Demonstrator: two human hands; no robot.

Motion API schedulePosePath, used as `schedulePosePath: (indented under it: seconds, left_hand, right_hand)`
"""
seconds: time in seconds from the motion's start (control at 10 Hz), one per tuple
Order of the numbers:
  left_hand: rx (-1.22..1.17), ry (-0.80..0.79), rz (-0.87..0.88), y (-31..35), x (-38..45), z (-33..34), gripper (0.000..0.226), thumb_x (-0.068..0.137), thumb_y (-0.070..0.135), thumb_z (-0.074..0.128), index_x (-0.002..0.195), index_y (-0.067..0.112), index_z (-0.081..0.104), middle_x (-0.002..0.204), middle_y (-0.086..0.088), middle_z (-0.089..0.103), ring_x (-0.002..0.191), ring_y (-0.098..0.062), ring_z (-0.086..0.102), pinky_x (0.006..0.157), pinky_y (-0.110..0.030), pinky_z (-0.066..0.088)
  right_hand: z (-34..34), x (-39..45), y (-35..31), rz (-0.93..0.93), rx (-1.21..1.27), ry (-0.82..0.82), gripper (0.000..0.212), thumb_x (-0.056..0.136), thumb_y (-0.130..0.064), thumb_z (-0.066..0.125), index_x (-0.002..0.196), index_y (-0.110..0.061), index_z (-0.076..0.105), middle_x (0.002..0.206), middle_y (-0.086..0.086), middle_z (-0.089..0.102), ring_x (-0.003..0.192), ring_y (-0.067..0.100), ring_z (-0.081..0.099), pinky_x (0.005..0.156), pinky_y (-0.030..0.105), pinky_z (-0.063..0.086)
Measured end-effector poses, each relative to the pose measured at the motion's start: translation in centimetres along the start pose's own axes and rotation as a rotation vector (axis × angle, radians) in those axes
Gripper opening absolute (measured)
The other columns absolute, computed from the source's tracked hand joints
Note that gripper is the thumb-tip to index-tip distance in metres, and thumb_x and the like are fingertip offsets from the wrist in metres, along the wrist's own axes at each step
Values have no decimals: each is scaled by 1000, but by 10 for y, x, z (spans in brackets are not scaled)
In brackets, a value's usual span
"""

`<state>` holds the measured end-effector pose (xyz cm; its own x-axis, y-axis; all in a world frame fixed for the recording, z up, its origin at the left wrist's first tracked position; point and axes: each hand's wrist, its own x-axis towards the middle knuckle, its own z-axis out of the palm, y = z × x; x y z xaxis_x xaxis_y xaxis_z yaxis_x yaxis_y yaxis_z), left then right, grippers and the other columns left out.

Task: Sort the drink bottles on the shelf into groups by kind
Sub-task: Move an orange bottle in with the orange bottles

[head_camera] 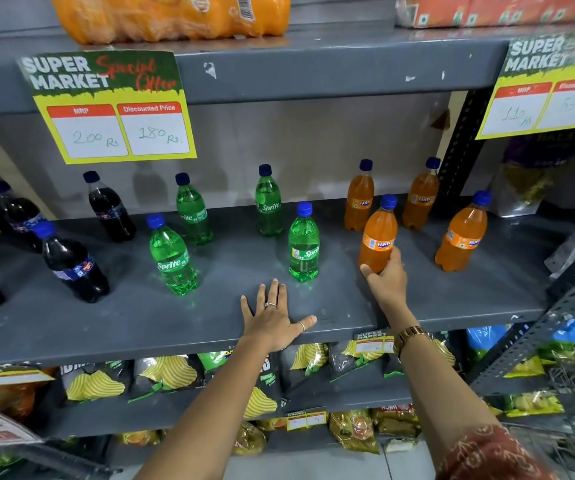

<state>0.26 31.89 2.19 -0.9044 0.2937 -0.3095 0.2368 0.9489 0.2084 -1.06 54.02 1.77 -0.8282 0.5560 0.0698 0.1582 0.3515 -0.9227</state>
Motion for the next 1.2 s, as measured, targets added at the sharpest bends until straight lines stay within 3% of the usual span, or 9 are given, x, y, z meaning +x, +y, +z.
schedulePosePath:
  seconds: [0.4,0.5,0.6,0.7,0.8,0.9,1.0,1.2]
  left_hand:
    - [14,1,8,-1,4,2,94,83,74,26,147,16,-11,156,-1,-21,143,-24,-19,111,-58,-11]
    - [16,0,8,-1,4,3,94,83,74,25,147,16,-11,156,-1,-21,143,-24,-19,111,-58,-11]
    - [14,6,8,-1,4,2,94,83,74,26,147,16,-11,156,-1,-20,143,-24,-19,111,-58,-11]
    - [9,13,13,-1,2,1,95,83,74,25,146,14,-12,157,-2,-20,143,-24,-18,111,-57,-12]
    - [9,21,13,0,0,1,96,83,74,25,146,12,-13,157,-3,-19,143,-24,-18,112,-56,-11]
    - [-10,95,-44,-2,-8,4,104,79,78,26,147,8,-10,158,-5,-13,144,-24,-13,114,-52,-9]
    - [-33,151,-79,-8,-13,6,107,77,80,27,147,7,-7,158,-6,-9,145,-24,-9,115,-50,-7]
    - [-54,180,-140,-34,-26,9,109,73,83,25,148,11,-6,159,-2,-9,144,-24,-10,114,-51,-9]
  right_hand:
    - [-2,-2,1,3,-21,-12,69,81,-12,67,137,-14,25,139,16,41,125,37,43,101,51,39]
    - [1,-4,-1,-10,77,12,89,76,-4,70,142,-16,12,149,14,24,133,33,30,106,46,34]
    - [2,-11,-2,-19,152,139,88,74,1,69,140,-14,13,148,15,18,133,30,27,103,36,32]
    - [0,-22,-1,-89,112,420,53,69,-2,65,114,-7,37,117,16,40,105,29,44,87,42,44]
    - [3,-30,-2,-134,86,399,34,69,-3,63,94,-13,42,96,9,45,84,22,46,72,43,45]
    - [16,-40,-5,-186,-24,167,22,75,-6,61,88,-15,46,82,8,50,71,22,49,64,37,43]
    - [26,-41,-8,-213,-113,44,19,77,-8,62,89,-13,48,82,8,50,70,23,48,65,35,42]
    - [45,-42,-15,-199,-141,-98,39,76,-30,70,101,-9,48,90,4,48,81,20,46,74,41,44]
